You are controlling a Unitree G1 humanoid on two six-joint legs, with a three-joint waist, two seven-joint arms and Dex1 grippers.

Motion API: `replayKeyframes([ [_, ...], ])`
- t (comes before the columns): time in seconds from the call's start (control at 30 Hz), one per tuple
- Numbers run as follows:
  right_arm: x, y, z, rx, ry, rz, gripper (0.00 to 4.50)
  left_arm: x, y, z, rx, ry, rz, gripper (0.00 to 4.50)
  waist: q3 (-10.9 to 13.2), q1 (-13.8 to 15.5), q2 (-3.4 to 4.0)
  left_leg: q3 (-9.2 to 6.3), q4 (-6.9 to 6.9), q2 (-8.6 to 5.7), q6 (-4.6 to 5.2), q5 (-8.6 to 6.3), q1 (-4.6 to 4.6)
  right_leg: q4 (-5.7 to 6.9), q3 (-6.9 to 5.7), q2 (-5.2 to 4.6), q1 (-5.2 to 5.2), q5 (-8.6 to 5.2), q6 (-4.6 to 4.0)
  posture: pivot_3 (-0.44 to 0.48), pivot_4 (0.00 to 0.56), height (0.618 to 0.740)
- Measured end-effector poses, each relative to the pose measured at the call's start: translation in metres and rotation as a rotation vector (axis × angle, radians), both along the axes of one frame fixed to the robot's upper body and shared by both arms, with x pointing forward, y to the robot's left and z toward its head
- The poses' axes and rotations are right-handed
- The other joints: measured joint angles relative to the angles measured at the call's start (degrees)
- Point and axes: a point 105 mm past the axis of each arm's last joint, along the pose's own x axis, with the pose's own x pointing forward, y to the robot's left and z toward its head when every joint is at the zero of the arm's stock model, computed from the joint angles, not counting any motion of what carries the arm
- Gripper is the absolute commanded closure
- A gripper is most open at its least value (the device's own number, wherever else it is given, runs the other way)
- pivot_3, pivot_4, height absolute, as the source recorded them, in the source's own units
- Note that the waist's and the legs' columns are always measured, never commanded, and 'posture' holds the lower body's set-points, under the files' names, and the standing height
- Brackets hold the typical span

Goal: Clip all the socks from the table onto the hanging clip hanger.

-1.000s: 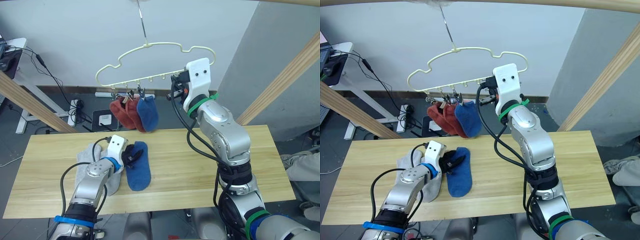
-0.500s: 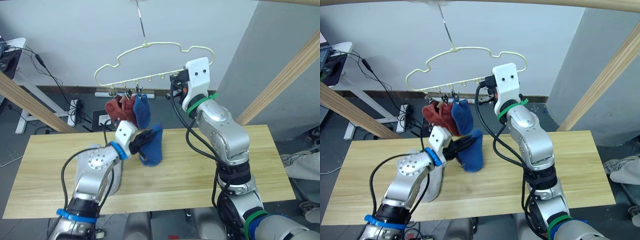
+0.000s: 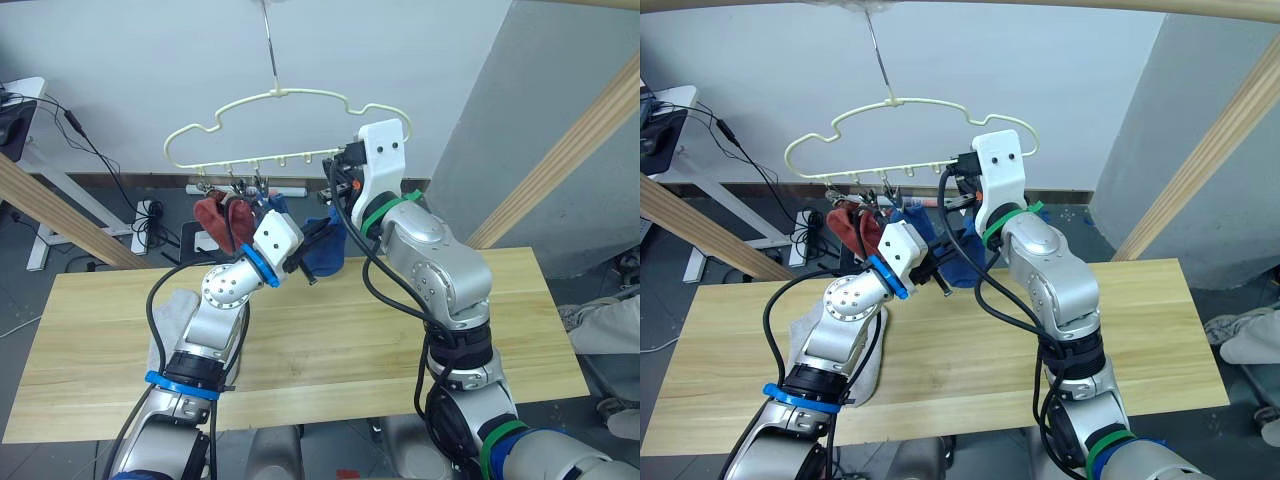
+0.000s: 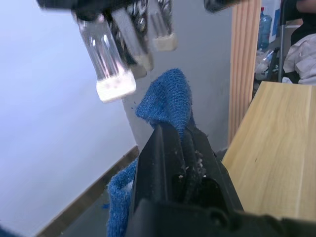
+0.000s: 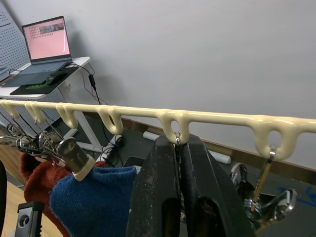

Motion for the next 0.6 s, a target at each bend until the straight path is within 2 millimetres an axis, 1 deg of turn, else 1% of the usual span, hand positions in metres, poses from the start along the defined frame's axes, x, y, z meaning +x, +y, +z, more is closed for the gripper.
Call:
replayKeyframes([
  [0.23,-0.0018,0.0015,-0.0002,0.000,0.006,0.012,4.50,0.0028,0.0020,0.0080,-0.014,-0.037,0.014,4.47,0.00,-0.01,0.00,-0.01,-0.01,0.01,0.00,0.00,0.00,0.00,-0.02,0.01,0.00,0.00,0.00,-0.064,0.304,0.735],
  [0.47,-0.0032,0.0018,-0.0004,0.002,0.016,0.018,4.50,0.0042,0.0031,0.0086,-0.025,-0.041,0.029,4.47,0.00,-0.01,0.00,-0.02,-0.01,0.01,0.00,0.00,-0.01,-0.01,-0.02,0.01,0.00,0.00,0.00,-0.059,0.308,0.735],
  [0.57,-0.0034,0.0010,-0.0006,0.009,0.026,0.018,3.80,0.0047,0.0032,0.0081,-0.027,-0.037,0.032,4.50,0.00,-0.01,0.00,-0.02,-0.01,0.01,0.00,0.00,-0.01,-0.01,-0.02,0.01,0.00,0.00,0.00,-0.059,0.309,0.735],
  [0.6,-0.0034,0.0007,-0.0007,0.010,0.028,0.016,3.45,0.0048,0.0030,0.0086,-0.028,-0.038,0.032,4.50,0.00,0.01,0.00,-0.03,-0.01,0.01,0.00,0.00,-0.01,-0.01,-0.03,0.01,0.00,0.00,0.00,-0.059,0.309,0.735],
])
